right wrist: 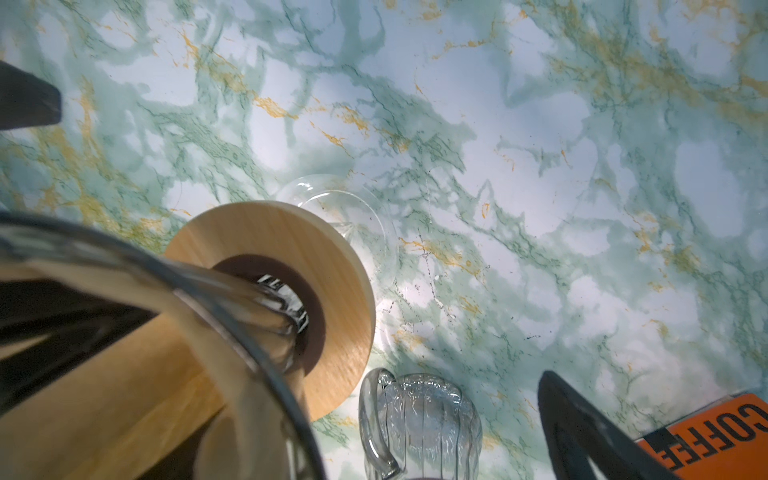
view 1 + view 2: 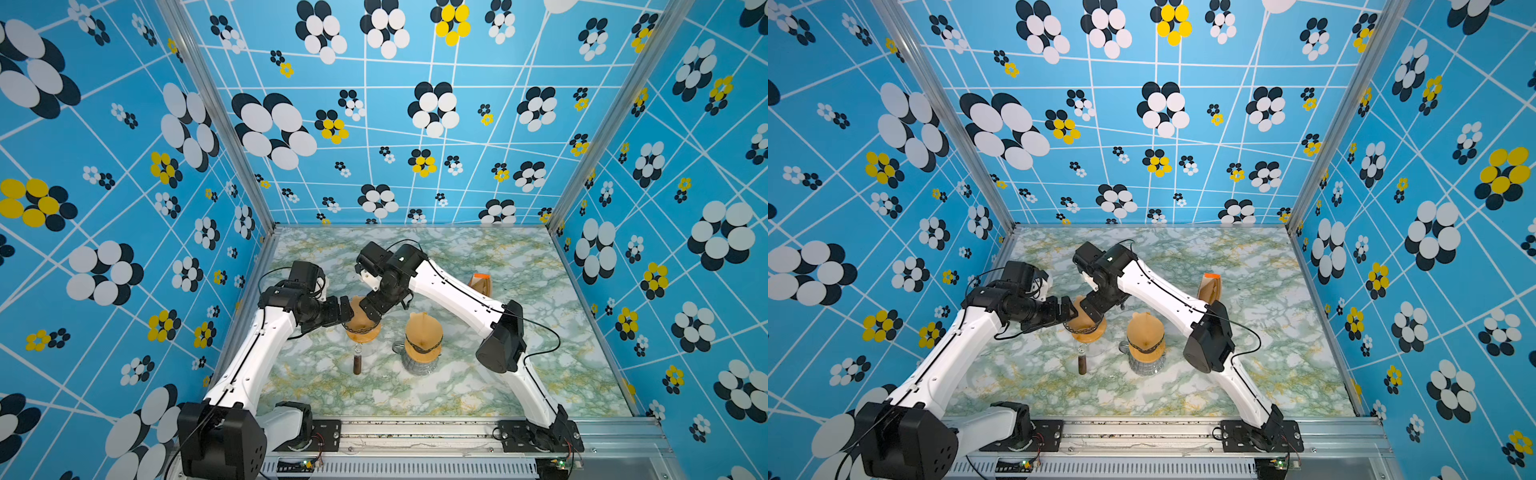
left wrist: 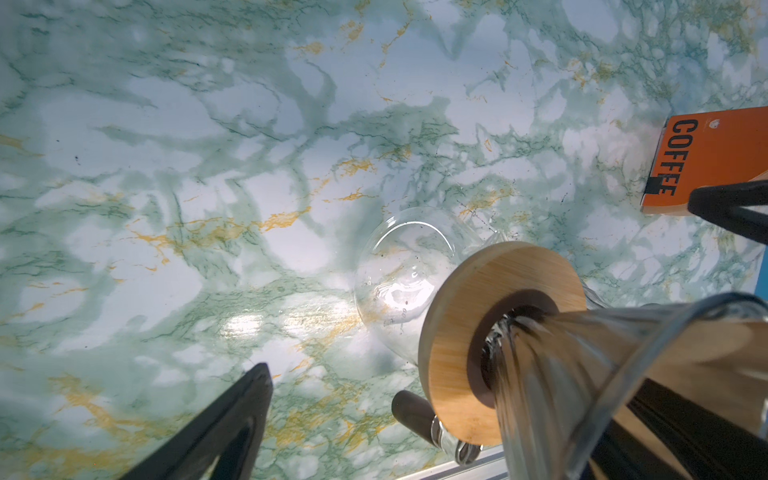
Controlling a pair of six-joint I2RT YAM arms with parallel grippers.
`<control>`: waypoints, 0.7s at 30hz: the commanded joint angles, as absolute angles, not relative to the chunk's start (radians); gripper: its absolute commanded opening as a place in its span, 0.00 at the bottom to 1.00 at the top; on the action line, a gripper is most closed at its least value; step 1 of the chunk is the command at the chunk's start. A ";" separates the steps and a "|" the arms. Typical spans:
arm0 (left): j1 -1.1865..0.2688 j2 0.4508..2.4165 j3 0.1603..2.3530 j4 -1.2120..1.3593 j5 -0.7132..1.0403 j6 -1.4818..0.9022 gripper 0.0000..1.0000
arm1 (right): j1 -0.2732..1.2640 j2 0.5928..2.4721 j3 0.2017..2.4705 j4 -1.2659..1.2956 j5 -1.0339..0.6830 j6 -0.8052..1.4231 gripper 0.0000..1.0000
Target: Place the coffee filter in the dripper
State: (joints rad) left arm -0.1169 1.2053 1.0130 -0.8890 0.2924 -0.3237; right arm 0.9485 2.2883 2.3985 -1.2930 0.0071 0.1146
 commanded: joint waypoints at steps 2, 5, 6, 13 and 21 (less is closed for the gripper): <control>-0.100 1.217 0.999 -0.882 0.286 -0.307 0.99 | 0.941 2.301 2.394 -1.290 0.027 0.105 0.99; -0.096 1.215 1.000 -0.883 0.285 -0.306 0.99 | 0.941 2.294 2.379 -1.284 0.026 0.105 0.99; -0.095 1.213 1.001 -0.885 0.286 -0.304 0.99 | 0.942 2.293 2.377 -1.282 0.027 0.105 0.99; -0.093 1.188 1.029 -0.895 0.332 -0.309 0.99 | 0.936 2.243 2.375 -1.253 0.010 0.127 0.99; -0.094 1.157 1.056 -0.875 0.472 -0.309 0.99 | 0.918 2.199 2.360 -1.208 -0.104 0.151 0.99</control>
State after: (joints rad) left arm -0.1024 1.1790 1.0283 -0.8833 0.4049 -0.3206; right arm 0.9249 2.2471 2.3787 -1.2304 -0.0475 0.1318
